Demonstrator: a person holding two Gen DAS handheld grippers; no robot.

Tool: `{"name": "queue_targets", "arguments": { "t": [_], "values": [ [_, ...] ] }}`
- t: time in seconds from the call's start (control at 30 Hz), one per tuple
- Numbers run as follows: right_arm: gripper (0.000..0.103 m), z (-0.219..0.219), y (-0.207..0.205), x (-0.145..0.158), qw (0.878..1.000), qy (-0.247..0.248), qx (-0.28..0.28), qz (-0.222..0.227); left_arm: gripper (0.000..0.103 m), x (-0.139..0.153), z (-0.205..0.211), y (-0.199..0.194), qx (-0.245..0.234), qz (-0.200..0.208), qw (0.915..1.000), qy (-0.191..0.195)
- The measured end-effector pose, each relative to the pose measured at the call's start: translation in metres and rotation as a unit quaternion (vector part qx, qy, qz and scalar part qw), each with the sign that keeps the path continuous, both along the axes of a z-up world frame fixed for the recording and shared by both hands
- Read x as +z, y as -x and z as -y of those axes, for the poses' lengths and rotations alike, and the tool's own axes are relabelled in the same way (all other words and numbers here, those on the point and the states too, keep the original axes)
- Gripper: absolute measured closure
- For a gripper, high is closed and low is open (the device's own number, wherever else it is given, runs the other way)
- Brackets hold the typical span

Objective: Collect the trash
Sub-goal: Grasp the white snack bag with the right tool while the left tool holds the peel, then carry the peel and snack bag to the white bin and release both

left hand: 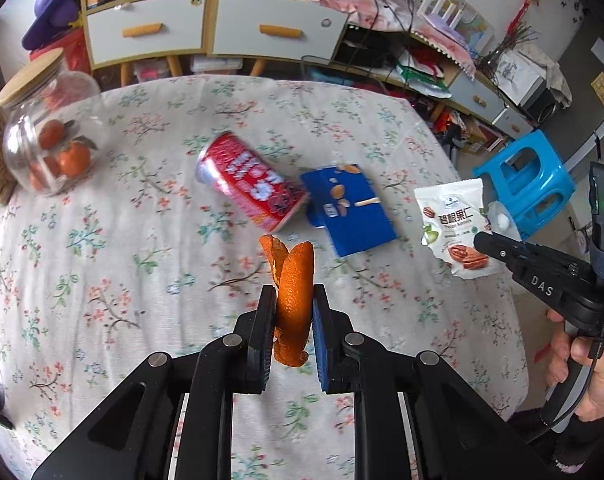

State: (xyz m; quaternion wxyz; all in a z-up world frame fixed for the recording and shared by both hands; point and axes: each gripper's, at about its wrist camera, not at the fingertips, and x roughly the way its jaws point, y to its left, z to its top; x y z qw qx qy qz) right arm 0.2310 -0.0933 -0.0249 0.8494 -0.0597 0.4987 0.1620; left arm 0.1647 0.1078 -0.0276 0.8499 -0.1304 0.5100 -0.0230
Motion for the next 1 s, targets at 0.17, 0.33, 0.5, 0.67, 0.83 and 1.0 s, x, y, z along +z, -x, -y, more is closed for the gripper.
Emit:
{"name": "queue_targets", "arguments": {
  "t": [0.17,0.33,0.5,0.67,0.83,1.0],
  "values": [
    [0.096,0.036,0.0,0.008,1.0,-0.008,-0.026,0.005,0.085,0.002,0.024,-0.003,-0.018,0.007,0.9998,0.0],
    [0.096,0.077,0.002,0.016,0.998,-0.012,-0.057,0.011,0.085,0.004,0.05,-0.005,-0.036,0.013,0.9992,0.008],
    [0.096,0.126,0.001,0.022,0.995,-0.013,-0.101,0.014,0.085,0.001,0.079,-0.007,-0.058,0.012,0.9981,0.014],
    [0.096,0.179,0.0,0.025,0.989,-0.017,-0.145,0.013,0.085,-0.001,0.11,-0.01,-0.09,0.01,0.9959,0.004],
    [0.096,0.232,0.001,0.023,0.98,-0.014,-0.197,0.012,0.085,-0.004,0.134,-0.018,-0.112,0.004,0.9937,-0.01],
    [0.082,0.27,-0.006,0.013,0.974,-0.052,-0.222,0.007,0.085,-0.002,0.161,-0.03,-0.125,0.005,0.9921,-0.007]
  ]
}}
